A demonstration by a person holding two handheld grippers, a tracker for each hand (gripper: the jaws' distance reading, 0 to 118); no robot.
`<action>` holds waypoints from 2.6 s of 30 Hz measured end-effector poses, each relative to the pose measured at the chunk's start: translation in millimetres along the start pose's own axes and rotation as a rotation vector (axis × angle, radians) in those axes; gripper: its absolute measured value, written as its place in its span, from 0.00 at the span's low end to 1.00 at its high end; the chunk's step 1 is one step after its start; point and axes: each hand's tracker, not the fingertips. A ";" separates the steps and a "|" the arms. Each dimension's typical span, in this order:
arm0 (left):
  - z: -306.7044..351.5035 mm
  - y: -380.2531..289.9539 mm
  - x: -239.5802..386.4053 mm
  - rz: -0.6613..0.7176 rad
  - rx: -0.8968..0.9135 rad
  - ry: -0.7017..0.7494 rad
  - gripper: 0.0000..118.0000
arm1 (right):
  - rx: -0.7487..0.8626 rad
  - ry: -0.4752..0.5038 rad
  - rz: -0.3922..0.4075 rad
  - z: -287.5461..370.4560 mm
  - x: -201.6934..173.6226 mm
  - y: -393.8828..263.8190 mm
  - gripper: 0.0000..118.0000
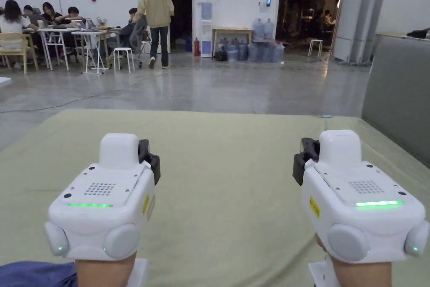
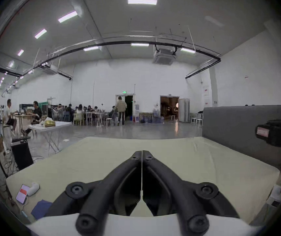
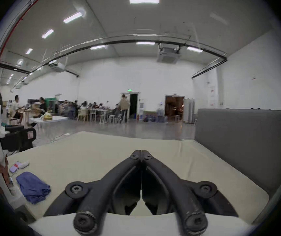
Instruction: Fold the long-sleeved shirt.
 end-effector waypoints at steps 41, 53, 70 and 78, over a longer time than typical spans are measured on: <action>36.6 -101.5 22.3 -0.046 -0.027 0.001 1.00 | -0.029 -0.087 0.057 44.4 4.1 -103.0 0.92; 45.9 -102.9 15.6 -0.029 -0.074 -0.015 1.00 | -0.071 -0.101 0.023 47.6 11.0 -101.4 0.92; 48.2 -100.3 20.0 -0.052 -0.073 -0.047 1.00 | -0.048 -0.088 0.031 51.5 13.2 -91.5 0.92; 47.5 -97.9 23.5 -0.060 -0.074 -0.057 1.00 | -0.048 -0.100 0.029 52.2 16.7 -90.6 0.92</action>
